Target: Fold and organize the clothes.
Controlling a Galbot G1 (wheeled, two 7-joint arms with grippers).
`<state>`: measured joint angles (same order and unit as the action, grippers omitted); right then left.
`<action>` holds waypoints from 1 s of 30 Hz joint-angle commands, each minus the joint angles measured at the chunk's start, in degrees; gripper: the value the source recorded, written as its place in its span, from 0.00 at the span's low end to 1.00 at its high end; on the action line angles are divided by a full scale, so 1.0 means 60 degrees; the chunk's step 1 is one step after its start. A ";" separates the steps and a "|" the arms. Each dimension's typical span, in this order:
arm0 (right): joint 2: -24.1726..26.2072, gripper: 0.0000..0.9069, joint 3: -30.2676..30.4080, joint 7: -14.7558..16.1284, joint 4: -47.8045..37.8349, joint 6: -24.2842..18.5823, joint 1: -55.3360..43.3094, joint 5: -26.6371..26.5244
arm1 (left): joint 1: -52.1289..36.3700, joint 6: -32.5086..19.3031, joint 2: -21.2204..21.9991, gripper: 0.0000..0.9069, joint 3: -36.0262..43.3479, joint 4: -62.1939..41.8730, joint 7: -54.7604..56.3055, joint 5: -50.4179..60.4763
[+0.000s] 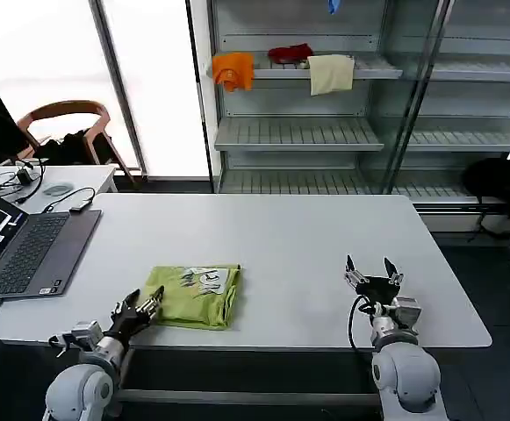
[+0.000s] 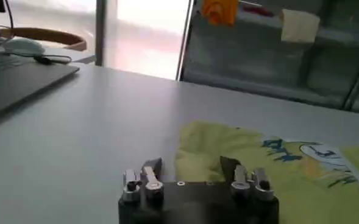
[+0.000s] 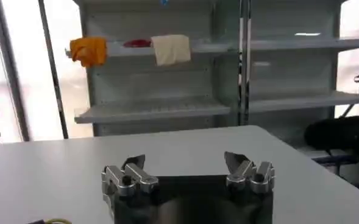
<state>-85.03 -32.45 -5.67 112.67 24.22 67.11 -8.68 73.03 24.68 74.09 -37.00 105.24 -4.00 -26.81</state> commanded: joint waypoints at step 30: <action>0.0171 1.00 -0.0067 -0.0016 0.0201 -0.0096 0.0185 -0.0086 | -0.0740 -0.1828 -0.2113 0.01 -0.2789 0.0304 -0.0888 0.4532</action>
<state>-84.10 -32.85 -5.82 114.02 23.98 68.20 -9.11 71.82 17.50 71.30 -42.42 106.28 -6.63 -14.12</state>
